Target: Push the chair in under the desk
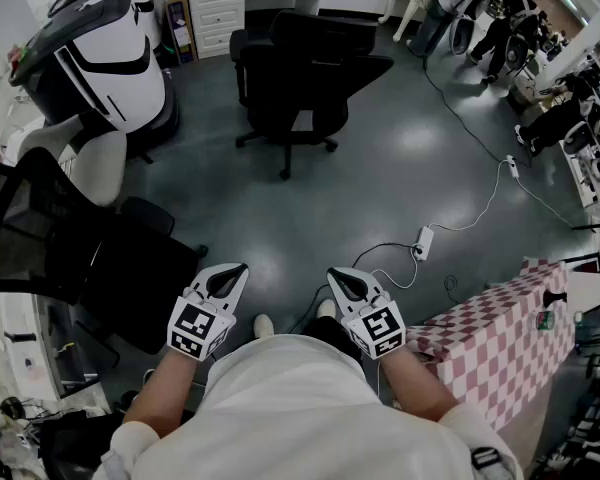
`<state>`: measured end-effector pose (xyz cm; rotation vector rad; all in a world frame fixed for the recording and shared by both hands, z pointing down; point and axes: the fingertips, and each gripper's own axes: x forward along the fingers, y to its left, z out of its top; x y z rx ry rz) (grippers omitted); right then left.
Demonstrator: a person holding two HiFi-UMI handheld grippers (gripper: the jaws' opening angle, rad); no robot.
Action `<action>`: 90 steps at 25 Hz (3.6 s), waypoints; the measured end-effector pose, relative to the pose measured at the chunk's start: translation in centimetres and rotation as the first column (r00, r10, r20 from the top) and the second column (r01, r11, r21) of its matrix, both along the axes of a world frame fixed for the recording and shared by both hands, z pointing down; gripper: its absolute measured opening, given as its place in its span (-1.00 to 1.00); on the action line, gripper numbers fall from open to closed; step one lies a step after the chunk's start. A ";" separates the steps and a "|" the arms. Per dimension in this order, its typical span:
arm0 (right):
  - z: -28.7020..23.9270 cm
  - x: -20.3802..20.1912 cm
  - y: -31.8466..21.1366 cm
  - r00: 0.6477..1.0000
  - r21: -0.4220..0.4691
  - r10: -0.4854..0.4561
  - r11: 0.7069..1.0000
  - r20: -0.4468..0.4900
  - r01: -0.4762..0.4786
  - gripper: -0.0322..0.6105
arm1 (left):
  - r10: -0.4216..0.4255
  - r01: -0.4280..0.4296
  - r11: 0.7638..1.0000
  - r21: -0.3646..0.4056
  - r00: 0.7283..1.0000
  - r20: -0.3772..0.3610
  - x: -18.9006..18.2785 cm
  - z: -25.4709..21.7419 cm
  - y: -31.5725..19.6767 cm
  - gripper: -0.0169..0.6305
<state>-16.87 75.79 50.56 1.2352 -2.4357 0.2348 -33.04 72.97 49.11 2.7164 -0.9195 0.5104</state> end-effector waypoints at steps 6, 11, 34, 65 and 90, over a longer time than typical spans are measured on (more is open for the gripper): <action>-0.5 -1.4 0.2 1.000 0.007 0.021 1.000 -0.009 -0.021 -0.89 | 0.026 -0.026 1.000 -0.009 0.999 -0.019 -1.0 0.5 0.5 -0.96; -0.7 -2.0 0.1 1.000 0.003 0.024 1.000 0.014 -0.024 -0.89 | 0.028 -0.028 1.000 -0.006 0.999 -0.025 -1.5 0.3 0.2 -0.96; -1.6 6.9 -16.6 1.000 0.080 0.012 0.997 0.019 -0.013 -0.47 | -0.014 0.003 0.995 0.099 0.994 0.104 5.2 -1.3 -15.9 -0.50; -1.7 16.8 -37.9 0.991 0.144 -0.039 0.988 -0.126 0.057 -0.47 | 0.004 -0.046 0.980 0.192 0.977 0.212 13.3 -2.0 -36.7 -0.49; -1.5 18.3 -56.7 0.901 0.155 -0.052 0.979 -0.430 0.131 -0.47 | 0.120 -0.257 0.912 0.320 0.912 0.391 14.4 -2.4 -56.5 -0.49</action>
